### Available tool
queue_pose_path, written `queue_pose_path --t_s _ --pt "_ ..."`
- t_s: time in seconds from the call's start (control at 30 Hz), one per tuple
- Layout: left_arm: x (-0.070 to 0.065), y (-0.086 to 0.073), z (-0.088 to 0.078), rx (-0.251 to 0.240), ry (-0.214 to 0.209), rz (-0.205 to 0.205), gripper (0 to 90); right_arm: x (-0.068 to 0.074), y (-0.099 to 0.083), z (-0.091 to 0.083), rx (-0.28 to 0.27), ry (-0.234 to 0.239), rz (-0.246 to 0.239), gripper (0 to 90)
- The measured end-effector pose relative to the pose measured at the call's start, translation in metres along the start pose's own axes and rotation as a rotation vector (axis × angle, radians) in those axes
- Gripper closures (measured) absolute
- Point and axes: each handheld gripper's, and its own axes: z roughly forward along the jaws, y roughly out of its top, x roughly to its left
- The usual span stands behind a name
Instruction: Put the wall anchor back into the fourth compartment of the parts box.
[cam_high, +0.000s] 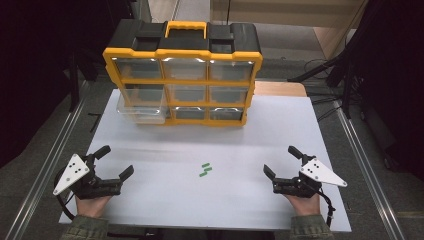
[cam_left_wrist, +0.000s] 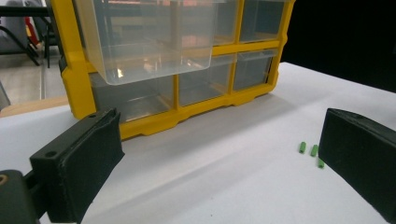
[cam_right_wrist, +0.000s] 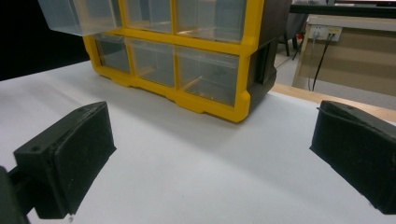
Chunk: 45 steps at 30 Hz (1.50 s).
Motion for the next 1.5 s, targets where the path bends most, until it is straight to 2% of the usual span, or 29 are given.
queue_pose_path --t_s 0.73,0.97,1.1,1.23,1.33,1.47,1.5 --pt "0.001 -0.002 0.002 0.026 -0.003 0.002 0.0 0.001 0.000 0.000 -0.007 -0.004 0.005 0.0" --pt "0.002 0.000 0.005 0.089 0.010 0.034 0.0 0.001 0.000 0.000 -0.001 -0.006 0.000 0.0" --pt "0.003 0.002 0.007 0.181 0.005 0.059 0.0 0.000 -0.001 0.000 0.000 -0.009 -0.001 0.0" --pt "0.004 0.001 0.008 0.319 -0.009 0.101 0.0 -0.001 0.000 0.000 -0.002 -0.011 0.001 0.0" --pt "0.004 0.002 0.009 0.399 -0.031 0.116 0.0 -0.001 0.000 0.000 -0.002 -0.012 0.000 0.0" --pt "0.002 0.007 0.015 0.506 -0.062 0.159 0.0 0.000 -0.001 0.000 0.000 -0.015 -0.006 0.0" --pt "0.000 0.009 0.017 0.547 -0.072 0.188 0.0 0.000 -0.001 0.000 0.001 -0.015 -0.006 0.0"
